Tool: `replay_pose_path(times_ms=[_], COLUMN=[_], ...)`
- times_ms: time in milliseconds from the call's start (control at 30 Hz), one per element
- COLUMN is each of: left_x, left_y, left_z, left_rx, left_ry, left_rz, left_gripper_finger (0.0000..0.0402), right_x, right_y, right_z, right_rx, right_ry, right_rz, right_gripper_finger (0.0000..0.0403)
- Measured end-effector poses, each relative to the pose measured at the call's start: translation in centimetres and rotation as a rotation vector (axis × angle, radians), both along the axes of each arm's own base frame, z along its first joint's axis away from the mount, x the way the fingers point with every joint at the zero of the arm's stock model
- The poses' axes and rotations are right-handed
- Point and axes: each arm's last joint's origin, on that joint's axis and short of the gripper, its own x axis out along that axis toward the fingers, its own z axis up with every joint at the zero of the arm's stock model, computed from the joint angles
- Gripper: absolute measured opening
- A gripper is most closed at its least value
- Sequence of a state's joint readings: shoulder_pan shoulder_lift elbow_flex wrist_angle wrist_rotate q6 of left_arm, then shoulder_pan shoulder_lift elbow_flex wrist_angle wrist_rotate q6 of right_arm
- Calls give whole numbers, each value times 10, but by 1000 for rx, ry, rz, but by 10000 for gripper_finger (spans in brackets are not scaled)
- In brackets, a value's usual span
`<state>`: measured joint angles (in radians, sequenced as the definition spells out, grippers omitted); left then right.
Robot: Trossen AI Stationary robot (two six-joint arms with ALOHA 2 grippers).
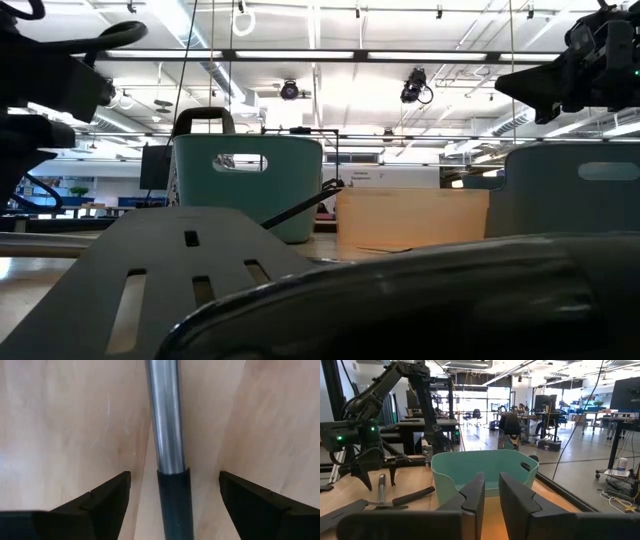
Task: Pick & Place Kitchen Items
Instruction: Put the top black spatula into the green bin
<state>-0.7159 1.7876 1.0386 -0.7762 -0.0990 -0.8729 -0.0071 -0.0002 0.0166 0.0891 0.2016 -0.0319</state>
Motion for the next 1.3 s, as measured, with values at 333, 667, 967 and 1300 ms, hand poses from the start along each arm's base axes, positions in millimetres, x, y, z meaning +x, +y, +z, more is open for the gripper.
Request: replay_pose_path(times_ms=[333, 667, 967, 1300], left_x=[-8, -2, 3, 11], left_y=[9, 8, 12, 23], left_z=[-18, -7, 8, 40], left_rx=[-34, -5, -12, -61], left_ry=[17, 44, 150, 334], left_rz=[44, 7, -52, -116], left_gripper_finger=[195, 85, 85, 85], right_x=[0, 0, 0, 0], right_y=[0, 0, 0, 0], right_z=[0, 0, 0, 0], right_rx=[0, -3, -3, -3], right_ry=[-1, 0, 0, 0], right_rz=[0, 0, -1, 0], right_gripper_finger=[68, 68, 68, 68])
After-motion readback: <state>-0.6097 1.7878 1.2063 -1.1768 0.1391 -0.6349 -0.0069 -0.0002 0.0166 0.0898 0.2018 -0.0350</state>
